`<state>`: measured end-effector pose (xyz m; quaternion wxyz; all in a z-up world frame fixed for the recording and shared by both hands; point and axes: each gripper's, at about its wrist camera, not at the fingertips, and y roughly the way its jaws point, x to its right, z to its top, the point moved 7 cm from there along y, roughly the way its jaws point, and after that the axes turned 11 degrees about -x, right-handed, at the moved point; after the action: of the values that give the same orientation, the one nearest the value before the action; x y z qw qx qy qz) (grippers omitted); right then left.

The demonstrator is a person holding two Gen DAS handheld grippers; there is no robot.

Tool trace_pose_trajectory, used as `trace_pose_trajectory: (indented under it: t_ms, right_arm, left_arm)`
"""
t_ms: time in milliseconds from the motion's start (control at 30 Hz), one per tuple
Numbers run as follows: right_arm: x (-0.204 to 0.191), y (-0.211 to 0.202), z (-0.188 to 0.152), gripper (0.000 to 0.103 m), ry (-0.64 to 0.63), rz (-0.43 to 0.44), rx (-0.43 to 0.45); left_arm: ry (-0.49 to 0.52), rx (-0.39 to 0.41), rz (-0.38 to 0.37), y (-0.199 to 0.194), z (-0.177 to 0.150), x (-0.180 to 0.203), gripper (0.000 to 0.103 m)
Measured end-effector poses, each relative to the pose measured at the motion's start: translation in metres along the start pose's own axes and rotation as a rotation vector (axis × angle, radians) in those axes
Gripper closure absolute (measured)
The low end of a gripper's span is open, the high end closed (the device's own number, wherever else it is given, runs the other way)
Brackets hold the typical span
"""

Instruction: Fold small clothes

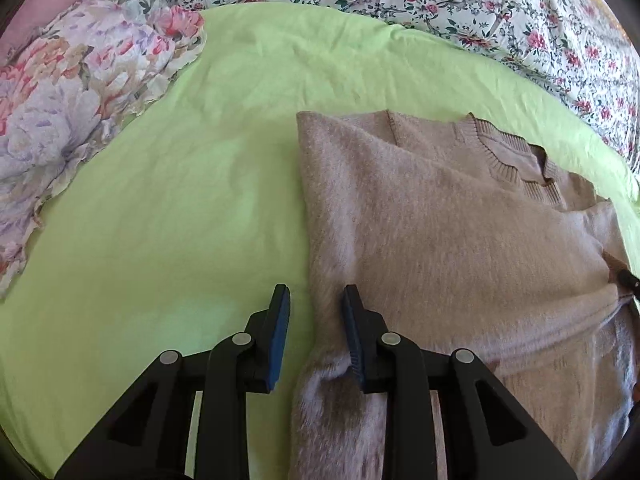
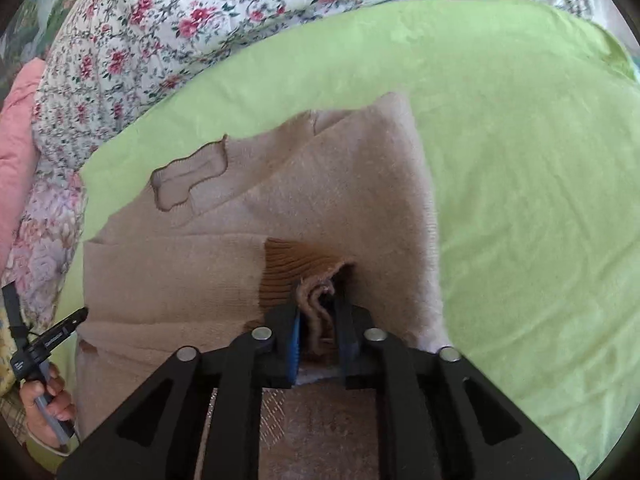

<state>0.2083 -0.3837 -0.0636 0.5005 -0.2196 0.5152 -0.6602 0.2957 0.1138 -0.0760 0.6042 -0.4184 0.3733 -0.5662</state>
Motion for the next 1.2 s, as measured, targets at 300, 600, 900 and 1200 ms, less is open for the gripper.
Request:
trace_pose_trajectory:
  t_ms: [300, 600, 900, 1200]
  right_arm:
    - [-0.003, -0.062, -0.061, 0.076, 0.005, 0.066, 0.013]
    - [-0.016, -0.095, -0.134, 0.058, -0.014, 0.126, 0.0]
    - [-0.001, -0.117, -0.193, 0.056, 0.02, 0.139, -0.007]
    - [0.011, -0.135, -0.231, 0.054, 0.044, 0.16, -0.012]
  left_arm:
    - [-0.012, -0.044, -0.095, -0.037, -0.077, -0.005, 0.076]
    - [-0.016, -0.088, -0.154, -0.074, -0.173, -0.016, 0.073]
    - [-0.071, -0.124, -0.232, -0.092, -0.231, -0.034, 0.07]
    - [-0.019, -0.172, -0.256, -0.101, -0.272, -0.024, 0.062]
